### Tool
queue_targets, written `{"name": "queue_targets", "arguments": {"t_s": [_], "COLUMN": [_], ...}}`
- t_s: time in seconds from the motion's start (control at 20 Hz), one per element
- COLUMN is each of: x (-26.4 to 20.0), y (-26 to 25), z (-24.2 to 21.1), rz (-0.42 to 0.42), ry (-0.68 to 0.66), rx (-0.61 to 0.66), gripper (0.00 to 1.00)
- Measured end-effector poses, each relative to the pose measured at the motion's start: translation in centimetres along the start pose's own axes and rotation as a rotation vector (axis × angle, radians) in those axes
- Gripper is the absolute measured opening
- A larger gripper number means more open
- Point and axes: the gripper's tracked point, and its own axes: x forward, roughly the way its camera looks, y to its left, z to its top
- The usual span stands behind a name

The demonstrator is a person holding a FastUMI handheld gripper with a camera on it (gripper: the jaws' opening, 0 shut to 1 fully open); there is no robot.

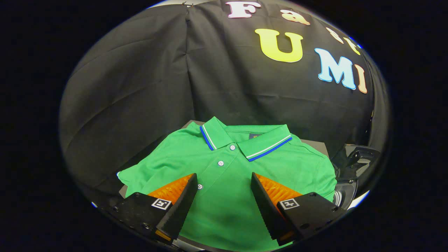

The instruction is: Put the clothes into the washing machine and then close the washing machine lid.

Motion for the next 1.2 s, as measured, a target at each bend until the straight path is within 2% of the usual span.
{"name": "queue_targets", "arguments": {"t_s": [0.15,0.5,0.65,0.75,0.85,0.9,0.95,1.2], "x": [0.7,0.7,1.0,1.2,1.2,0.4,0.9,-0.2], "y": [0.1,0.3,1.3,1.5,1.6,1.1,1.3,1.2], "z": [-1.2,-1.0,-0.7,-0.7,-0.5,0.2,-0.5,1.1], "rz": [0.012,0.038,0.088,0.086,0.106,0.071,0.071,0.069], "ry": [0.042,0.049,0.041,0.038,0.030,0.010,0.005,-0.074], "rx": [0.010,0.005,0.023,0.052,0.006,0.030,0.014,0.004], "gripper": [0.96,0.95,0.53,0.25,0.25,0.13,0.02,0.02]}}
